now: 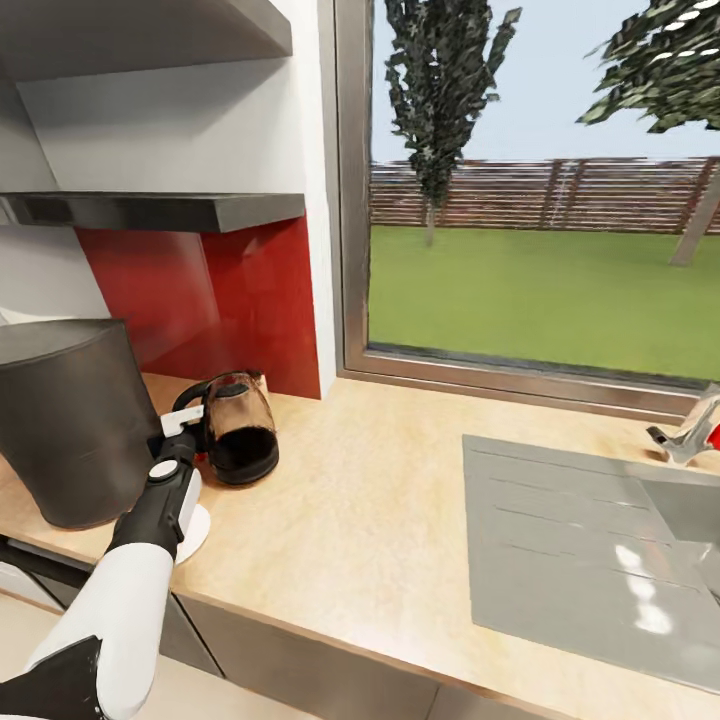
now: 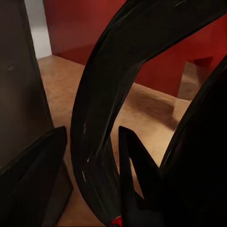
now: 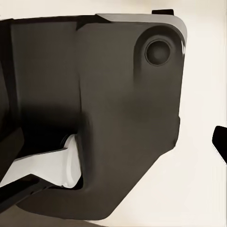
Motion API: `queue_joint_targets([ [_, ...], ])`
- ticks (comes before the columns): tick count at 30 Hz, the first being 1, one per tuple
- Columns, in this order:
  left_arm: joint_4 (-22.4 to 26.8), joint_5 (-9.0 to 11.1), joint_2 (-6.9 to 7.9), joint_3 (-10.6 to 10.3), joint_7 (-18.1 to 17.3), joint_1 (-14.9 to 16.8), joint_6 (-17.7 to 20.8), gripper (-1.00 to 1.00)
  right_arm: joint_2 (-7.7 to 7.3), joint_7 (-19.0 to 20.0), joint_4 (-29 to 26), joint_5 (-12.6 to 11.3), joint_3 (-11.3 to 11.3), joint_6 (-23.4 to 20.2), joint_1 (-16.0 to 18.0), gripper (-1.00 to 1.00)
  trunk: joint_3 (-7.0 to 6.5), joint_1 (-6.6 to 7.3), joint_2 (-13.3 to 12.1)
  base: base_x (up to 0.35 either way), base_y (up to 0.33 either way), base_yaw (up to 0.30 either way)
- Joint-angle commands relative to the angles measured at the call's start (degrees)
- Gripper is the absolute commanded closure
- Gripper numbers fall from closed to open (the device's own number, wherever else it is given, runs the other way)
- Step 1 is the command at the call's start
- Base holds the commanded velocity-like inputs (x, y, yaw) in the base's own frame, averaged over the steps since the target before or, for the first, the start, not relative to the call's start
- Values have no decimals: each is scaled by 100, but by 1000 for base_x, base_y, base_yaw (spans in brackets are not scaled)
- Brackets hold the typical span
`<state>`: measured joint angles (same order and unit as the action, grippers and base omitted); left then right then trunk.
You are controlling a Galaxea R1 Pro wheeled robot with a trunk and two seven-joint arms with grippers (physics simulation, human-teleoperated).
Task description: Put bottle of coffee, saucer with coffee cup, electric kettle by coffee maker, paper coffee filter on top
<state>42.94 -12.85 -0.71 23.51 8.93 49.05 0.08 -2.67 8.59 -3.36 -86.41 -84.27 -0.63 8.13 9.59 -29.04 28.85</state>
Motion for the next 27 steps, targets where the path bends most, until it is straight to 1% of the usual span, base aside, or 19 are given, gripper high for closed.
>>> queue_joint_targets([
  [1,5,-69,-8,22,10,8,-1,100,-5,11,-8,-60,-45,-5,5,-100,10,-5,10,194,0,142],
  [3,4,-72,-7,22,20,3,-5,100,-5,11,-8,-60,-45,-7,3,-100,10,-5,10,105,0,205],
  [6,4,-70,-8,22,34,-87,-14,100,-5,14,-7,-60,-45,-7,4,-100,10,-5,10,27,0,102],
  [23,41,-121,54,14,48,-115,-9,100,3,11,-8,-60,-52,-7,3,-100,10,-5,10,1,0,3],
  [27,17,-199,54,13,53,-115,-15,100,3,11,-7,-59,-54,-7,1,-100,10,-5,10,0,0,0],
])
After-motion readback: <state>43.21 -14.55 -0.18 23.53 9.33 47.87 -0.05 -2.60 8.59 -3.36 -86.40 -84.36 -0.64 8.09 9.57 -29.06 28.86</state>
